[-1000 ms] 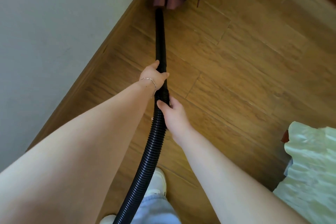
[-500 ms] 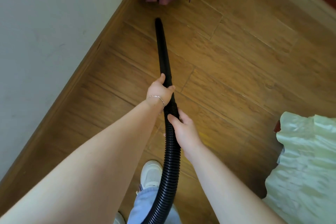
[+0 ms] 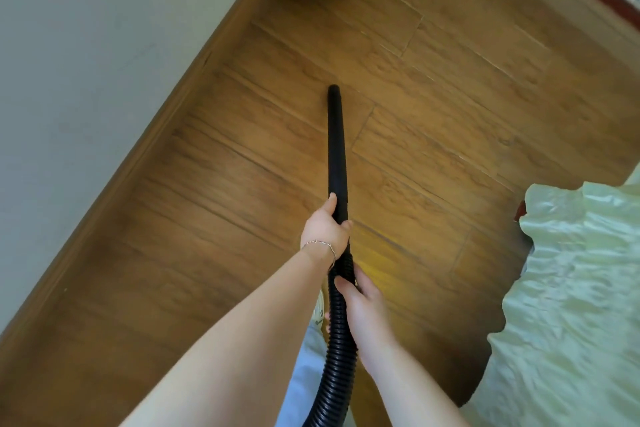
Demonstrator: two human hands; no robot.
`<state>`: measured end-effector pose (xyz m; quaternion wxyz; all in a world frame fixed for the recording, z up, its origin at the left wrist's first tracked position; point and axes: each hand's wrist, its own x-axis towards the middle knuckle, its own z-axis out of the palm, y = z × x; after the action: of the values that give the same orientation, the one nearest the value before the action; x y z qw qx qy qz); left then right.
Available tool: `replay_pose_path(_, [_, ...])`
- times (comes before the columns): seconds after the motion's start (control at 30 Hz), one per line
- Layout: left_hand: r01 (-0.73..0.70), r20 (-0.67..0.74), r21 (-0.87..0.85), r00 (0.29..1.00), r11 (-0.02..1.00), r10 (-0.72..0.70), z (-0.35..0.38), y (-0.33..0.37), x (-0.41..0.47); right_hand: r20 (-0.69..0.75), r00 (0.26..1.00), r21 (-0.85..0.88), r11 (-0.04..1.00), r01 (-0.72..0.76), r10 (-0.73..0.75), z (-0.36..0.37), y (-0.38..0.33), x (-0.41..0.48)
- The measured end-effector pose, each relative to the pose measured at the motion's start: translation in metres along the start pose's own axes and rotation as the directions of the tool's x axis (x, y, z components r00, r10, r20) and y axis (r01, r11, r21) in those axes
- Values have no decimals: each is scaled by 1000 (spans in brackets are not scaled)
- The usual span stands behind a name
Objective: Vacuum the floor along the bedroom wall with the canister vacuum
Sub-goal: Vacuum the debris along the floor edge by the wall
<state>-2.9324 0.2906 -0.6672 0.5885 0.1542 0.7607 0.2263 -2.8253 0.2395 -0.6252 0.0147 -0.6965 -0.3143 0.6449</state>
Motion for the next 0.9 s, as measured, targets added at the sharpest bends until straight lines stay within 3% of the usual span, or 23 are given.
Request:
replay_pose_path(0.17, [30, -81, -41, 996, 999, -34, -17, -62, -43, 97, 995, -127, 991, 49, -37, 16, 44, -41])
replay_pose_path(0.33, [124, -178, -212, 970, 969, -163, -41, -128, -86, 188, 981, -318, 942, 108, -49, 34, 80, -74])
replay_pose_path(0.63, [157, -298, -482, 895, 862, -331, -58, -199, -130, 405, 914, -549, 799, 244, -1, 53, 96, -95])
replay_pose_path(0.9, [147, -359, -674, 792, 724, -494, -55, -233, -153, 496, 867, -710, 599, 369, 54, 64, 100, -97])
